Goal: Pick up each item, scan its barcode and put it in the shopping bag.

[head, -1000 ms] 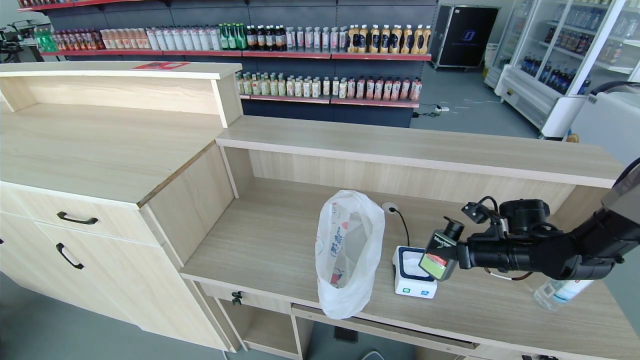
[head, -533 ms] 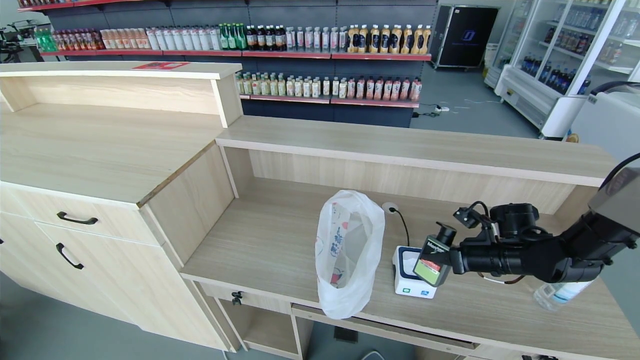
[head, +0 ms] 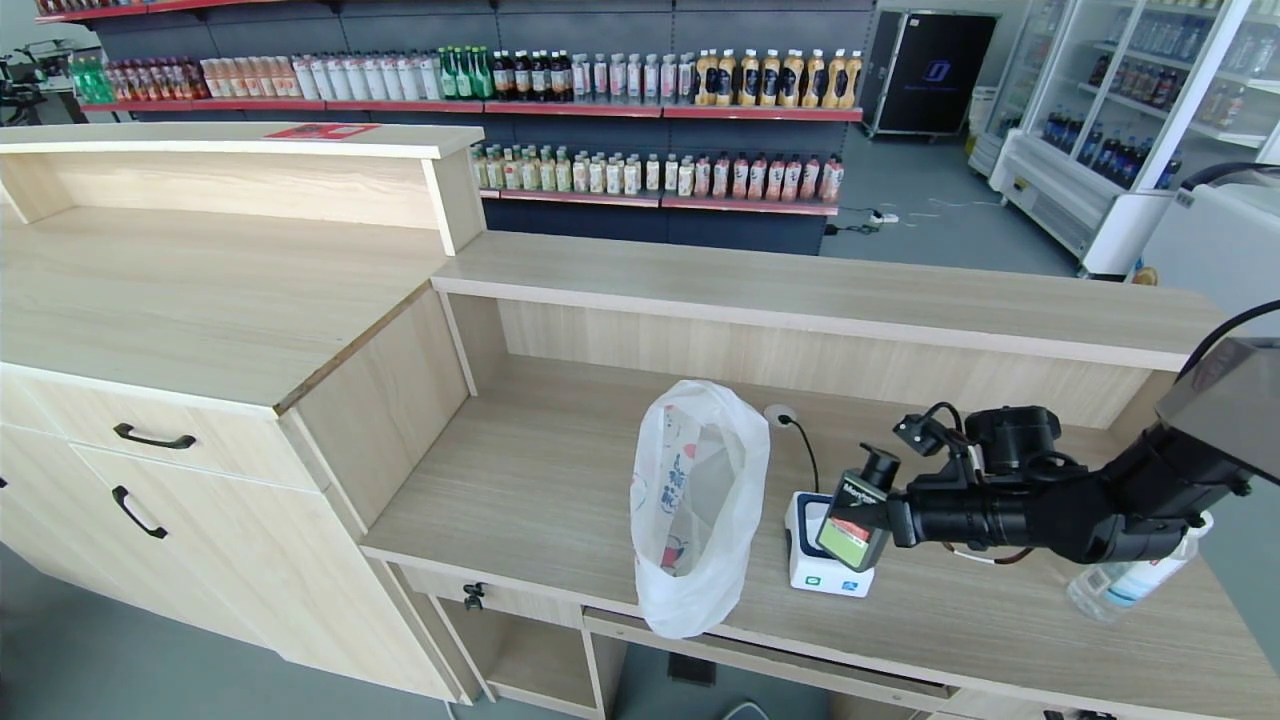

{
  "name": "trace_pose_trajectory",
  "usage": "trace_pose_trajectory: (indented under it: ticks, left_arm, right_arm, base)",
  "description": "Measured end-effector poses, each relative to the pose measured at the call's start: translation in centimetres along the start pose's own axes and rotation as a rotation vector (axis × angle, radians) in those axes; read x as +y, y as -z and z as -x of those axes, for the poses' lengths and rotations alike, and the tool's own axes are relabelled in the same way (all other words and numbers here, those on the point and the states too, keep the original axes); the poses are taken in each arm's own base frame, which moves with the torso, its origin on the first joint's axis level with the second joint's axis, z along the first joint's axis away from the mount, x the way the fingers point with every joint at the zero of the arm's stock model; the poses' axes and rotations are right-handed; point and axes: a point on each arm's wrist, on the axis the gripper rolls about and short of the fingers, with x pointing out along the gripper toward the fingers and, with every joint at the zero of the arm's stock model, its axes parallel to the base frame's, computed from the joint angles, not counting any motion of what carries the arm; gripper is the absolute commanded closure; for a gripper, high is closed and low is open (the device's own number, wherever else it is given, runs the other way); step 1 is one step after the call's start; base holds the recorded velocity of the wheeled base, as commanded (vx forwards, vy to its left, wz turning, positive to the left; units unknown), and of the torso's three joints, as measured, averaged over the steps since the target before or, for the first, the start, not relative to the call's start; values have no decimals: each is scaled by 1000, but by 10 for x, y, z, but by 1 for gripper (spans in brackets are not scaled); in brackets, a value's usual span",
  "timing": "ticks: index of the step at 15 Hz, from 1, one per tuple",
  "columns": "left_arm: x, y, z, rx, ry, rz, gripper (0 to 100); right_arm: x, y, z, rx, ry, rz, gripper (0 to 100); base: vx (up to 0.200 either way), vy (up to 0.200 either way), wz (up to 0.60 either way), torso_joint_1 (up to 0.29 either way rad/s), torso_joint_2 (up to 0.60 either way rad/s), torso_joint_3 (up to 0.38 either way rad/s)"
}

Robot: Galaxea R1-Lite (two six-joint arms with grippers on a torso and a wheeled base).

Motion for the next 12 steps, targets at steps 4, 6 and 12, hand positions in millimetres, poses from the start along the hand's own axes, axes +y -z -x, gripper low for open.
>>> trace_pose_trajectory:
  ticks: [4,6,12]
  left_arm:
    - [0,0,0,0,0,0,0]
    - [0,0,0,0,0,0,0]
    - [0,0,0,0,0,0,0]
  right_arm:
    - [-4,-7,-4,-26,4,23,100]
    - [-6,-7,-6,-27,4,24,100]
    - [-7,-5,-14,-32,-3,33,100]
  base:
    - [0,0,0,0,0,0]
    - [0,0,0,0,0,0]
    - [0,0,0,0,0,0]
